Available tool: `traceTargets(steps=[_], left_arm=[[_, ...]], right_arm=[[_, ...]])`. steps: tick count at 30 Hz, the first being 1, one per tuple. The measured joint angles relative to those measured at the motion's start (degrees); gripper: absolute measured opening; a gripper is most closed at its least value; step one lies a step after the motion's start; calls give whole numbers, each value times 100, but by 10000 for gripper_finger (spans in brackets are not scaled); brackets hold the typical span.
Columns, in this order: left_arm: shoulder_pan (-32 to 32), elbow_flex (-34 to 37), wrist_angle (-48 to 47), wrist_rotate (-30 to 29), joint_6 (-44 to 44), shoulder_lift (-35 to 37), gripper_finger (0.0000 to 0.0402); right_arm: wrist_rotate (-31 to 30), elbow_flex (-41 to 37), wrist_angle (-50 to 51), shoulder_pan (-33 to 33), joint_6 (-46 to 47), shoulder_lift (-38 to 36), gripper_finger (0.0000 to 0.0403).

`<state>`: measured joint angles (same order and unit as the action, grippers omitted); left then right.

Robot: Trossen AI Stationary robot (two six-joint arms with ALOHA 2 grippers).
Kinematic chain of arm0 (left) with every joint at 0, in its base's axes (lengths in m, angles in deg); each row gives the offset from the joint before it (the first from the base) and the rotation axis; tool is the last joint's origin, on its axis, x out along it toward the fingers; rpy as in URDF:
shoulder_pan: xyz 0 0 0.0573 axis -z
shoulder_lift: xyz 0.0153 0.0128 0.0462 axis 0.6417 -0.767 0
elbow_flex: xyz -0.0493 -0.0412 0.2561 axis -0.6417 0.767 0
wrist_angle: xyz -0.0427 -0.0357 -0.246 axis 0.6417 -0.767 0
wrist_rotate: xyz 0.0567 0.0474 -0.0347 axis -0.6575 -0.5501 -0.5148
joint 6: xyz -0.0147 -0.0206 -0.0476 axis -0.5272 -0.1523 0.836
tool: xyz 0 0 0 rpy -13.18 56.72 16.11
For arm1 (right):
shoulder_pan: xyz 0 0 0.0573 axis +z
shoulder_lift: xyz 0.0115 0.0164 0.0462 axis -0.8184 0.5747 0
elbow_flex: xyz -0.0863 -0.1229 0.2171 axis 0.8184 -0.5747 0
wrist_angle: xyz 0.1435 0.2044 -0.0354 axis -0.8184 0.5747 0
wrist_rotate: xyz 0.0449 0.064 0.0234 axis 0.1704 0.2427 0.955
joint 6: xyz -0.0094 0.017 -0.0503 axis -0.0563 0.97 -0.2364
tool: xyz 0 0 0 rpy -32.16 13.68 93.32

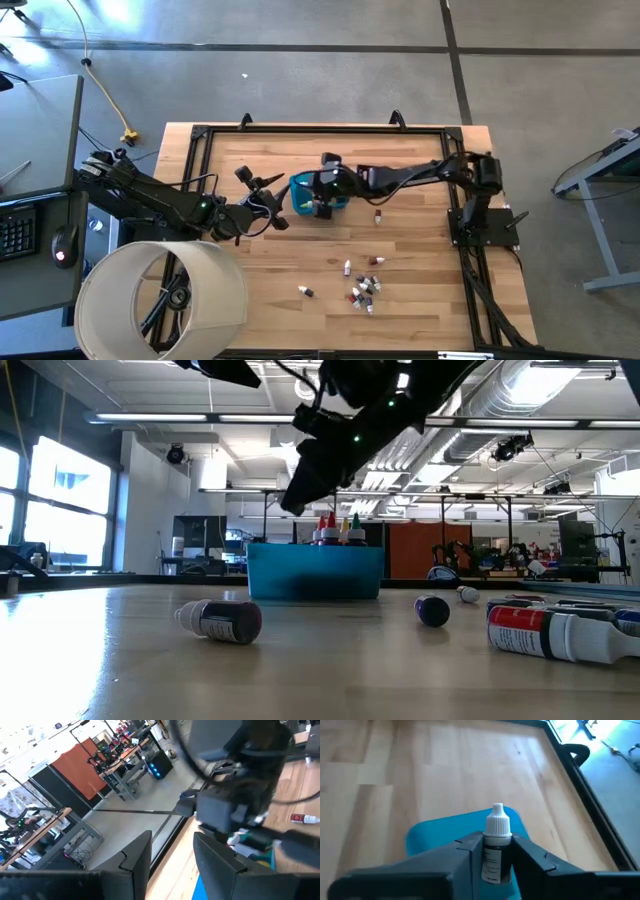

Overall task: Pick & Place food coloring
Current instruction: Put the top small green food coloring bottle into the bin, then adjust the yellow food coloring bottle in the bin

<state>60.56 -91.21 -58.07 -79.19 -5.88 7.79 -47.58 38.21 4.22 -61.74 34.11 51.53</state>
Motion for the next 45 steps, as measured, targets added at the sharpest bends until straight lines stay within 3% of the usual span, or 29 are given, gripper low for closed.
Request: traceTargets(steps=[11, 14, 18, 23, 35, 45], left_arm=[[0, 0, -240, 2, 148, 0, 143], [0, 0, -308, 2, 151, 0, 143], [0, 0, -299, -2, 150, 2, 143], [0, 0, -288, -3, 146, 2, 143], [-2, 0, -262, -11, 146, 2, 143], [-2, 0, -269, 6, 159, 0, 143]], right_arm=[[135, 457, 374, -154, -319, 268, 197], [572, 521, 558, -134, -493, 233, 212], [1387, 663, 1043, -41, -343, 376, 212], [1153, 874, 1701, -6, -193, 679, 194], [972, 2199, 2946, -287, -531, 1059, 172], [1493, 2227, 3140, -379, -684, 1099, 172]])
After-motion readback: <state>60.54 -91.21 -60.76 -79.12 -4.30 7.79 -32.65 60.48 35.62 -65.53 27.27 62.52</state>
